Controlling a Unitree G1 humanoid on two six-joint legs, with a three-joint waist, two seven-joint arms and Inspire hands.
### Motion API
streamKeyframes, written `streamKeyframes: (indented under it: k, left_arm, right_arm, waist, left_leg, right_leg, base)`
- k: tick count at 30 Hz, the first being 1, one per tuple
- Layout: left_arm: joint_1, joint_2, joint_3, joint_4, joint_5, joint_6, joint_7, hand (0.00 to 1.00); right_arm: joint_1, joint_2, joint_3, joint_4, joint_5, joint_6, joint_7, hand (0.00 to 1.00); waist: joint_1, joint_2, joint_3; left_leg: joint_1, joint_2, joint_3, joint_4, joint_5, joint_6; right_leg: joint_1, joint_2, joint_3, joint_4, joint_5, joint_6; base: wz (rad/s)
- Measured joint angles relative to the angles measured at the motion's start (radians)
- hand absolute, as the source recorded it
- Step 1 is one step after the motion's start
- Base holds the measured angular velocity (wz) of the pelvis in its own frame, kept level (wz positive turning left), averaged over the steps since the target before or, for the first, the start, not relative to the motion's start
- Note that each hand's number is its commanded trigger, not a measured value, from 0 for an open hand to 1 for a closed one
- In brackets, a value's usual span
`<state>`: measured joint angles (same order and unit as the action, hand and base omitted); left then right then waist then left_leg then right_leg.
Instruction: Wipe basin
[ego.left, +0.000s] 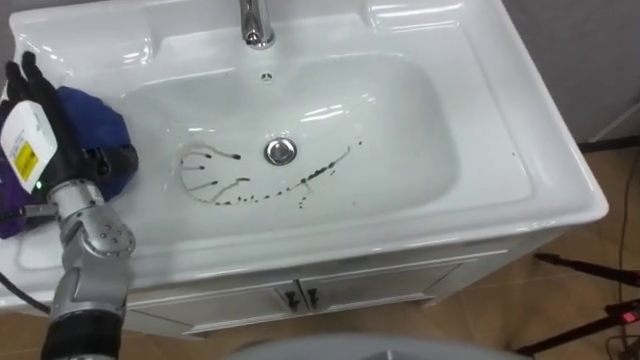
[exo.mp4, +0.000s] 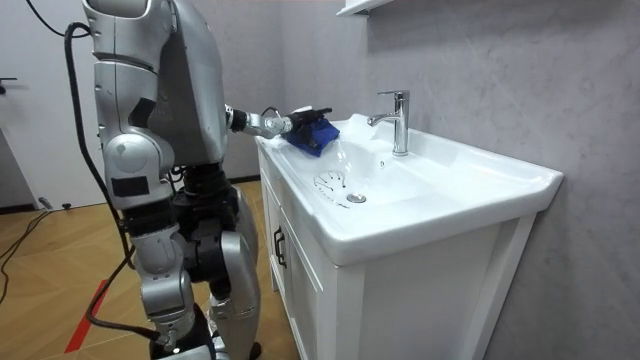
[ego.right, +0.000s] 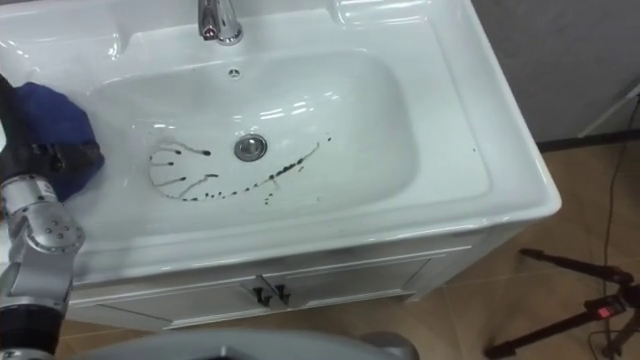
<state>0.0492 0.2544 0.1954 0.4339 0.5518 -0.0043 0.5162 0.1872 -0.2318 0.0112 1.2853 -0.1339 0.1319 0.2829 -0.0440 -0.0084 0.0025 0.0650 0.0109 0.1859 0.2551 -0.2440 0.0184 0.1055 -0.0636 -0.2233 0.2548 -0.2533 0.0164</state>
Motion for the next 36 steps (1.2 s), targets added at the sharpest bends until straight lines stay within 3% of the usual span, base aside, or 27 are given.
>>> streamKeyframes:
  k: [4,14,21,28,36]
  left_arm:
    - [0.000,0.000,0.000,0.013,0.003,0.003,0.003,0.00]
    - [0.000,0.001,-0.001,0.099,0.013,-0.002,0.023,0.00]
    - [0.001,0.001,-0.001,0.110,0.034,0.000,0.024,0.00]
    - [0.004,0.002,-0.001,0.135,0.050,0.007,0.026,0.00]
    - [0.009,0.002,0.002,0.155,0.051,0.010,0.023,0.00]
  right_arm:
    - [-0.002,0.000,0.001,-0.002,-0.001,0.001,-0.008,0.00]
    - [-0.013,-0.001,-0.004,-0.015,-0.012,0.000,-0.022,0.00]
    - [-0.028,-0.001,-0.004,-0.015,-0.010,0.001,-0.031,0.00]
    - [-0.022,-0.002,-0.005,-0.010,-0.009,0.002,-0.035,0.00]
    - [-0.005,-0.002,-0.036,-0.023,-0.001,0.036,-0.039,0.00]
  waist:
    - [0.003,-0.003,-0.0025]
    - [-0.002,0.028,-0.0069]
    - [-0.002,0.028,-0.0067]
    - [0.001,0.027,-0.0152]
    - [0.014,0.028,-0.0162]
  left_leg:
    - [0.000,0.004,0.000,0.000,0.000,0.000]
    - [0.007,0.003,-0.003,0.002,0.001,-0.002]
    - [0.014,0.002,-0.002,-0.002,0.001,-0.002]
    - [0.027,-0.001,0.000,-0.013,0.004,-0.005]
    - [0.042,0.001,0.009,-0.023,0.005,-0.007]
  right_leg:
    - [0.002,0.001,0.000,-0.004,0.000,0.000]
    - [0.008,0.003,-0.002,-0.001,0.000,-0.001]
    - [0.015,0.003,-0.003,-0.003,0.000,-0.001]
    - [0.022,0.003,0.000,-0.011,0.000,-0.001]
    - [0.029,0.004,0.003,-0.014,-0.001,-0.004]
  base:
    - [0.00]
    - [0.00]
    - [0.00]
    - [-0.01]
    - [-0.06]
